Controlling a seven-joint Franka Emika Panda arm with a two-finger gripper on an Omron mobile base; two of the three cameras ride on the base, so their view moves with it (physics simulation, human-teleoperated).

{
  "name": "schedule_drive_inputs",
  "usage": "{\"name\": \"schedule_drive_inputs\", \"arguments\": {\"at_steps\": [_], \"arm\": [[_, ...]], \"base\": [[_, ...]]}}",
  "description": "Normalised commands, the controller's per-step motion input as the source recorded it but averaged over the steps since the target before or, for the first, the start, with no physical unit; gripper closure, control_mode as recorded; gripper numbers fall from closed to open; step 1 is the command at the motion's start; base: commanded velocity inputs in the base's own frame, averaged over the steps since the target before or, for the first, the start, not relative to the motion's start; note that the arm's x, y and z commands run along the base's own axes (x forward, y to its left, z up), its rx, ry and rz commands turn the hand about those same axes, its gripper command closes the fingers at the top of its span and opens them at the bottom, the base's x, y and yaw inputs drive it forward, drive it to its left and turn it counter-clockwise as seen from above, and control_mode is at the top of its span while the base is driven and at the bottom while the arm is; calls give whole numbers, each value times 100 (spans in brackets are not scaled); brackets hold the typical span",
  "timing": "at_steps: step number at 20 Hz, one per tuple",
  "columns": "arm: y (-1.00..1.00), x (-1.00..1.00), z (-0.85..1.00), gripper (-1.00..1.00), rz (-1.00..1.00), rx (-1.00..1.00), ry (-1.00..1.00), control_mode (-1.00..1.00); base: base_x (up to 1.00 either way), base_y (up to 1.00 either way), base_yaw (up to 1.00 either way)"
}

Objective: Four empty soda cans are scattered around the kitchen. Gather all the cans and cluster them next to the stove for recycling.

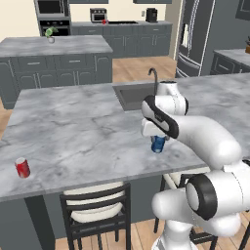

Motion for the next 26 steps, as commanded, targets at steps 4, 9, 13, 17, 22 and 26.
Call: {"name": "schedule_drive_inputs", "arguments": {"at_steps": [4, 9, 13, 17, 22, 26], "arm": [[-2, -20, 17, 100, 0, 0, -3, -100], [0, -17, 17, 100, 0, 0, 0, -100], [0, -12, 12, 100, 0, 0, 0, -100], [0, -11, 12, 100, 0, 0, 0, -100], [0, -9, 5, 100, 0, 0, 0, 100], [0, 0, 0, 100, 0, 0, 0, 100]], "base": [[0, 0, 0], [0, 0, 0], [0, 0, 0], [0, 0, 0], [-6, 0, 0], [-43, -5, -2]]}}
